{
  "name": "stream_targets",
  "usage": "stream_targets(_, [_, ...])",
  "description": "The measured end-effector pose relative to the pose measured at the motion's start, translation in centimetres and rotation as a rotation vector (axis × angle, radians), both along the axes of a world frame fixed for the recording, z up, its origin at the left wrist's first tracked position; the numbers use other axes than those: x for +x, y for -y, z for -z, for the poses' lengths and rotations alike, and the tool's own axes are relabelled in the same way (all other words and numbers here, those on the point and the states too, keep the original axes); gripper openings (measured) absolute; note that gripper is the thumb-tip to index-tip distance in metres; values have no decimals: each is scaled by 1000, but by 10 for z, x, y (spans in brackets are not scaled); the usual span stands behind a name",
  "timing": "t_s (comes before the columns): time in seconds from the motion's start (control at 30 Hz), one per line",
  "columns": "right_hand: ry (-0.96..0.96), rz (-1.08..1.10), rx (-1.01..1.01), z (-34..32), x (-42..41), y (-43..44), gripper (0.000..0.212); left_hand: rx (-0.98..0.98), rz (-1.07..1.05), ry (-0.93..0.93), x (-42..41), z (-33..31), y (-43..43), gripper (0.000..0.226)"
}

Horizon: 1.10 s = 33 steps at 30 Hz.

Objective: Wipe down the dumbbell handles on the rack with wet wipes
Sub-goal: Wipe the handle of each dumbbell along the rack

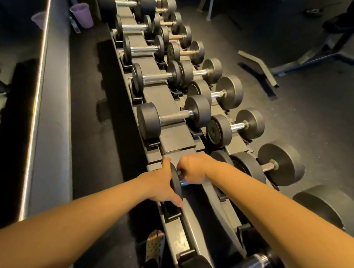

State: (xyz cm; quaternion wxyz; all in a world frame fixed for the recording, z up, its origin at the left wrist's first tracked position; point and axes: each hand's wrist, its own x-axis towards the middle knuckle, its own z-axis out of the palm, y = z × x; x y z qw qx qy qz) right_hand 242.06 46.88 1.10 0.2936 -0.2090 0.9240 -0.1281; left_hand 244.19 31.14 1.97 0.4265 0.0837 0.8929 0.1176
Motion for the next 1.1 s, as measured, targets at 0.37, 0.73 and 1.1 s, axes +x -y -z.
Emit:
stream_targets(0.37, [-276,637,-177,38,69,-4,15,-8,5,-4,1,1,1,143])
stream_targets(0.73, [448,1255,-1145,58,103,12,6,19,3,14,4,-10,0,145])
stream_targets(1.1, [384,1663,-1070,63,87,18,13,28,-25,21,2,-8,-2,144])
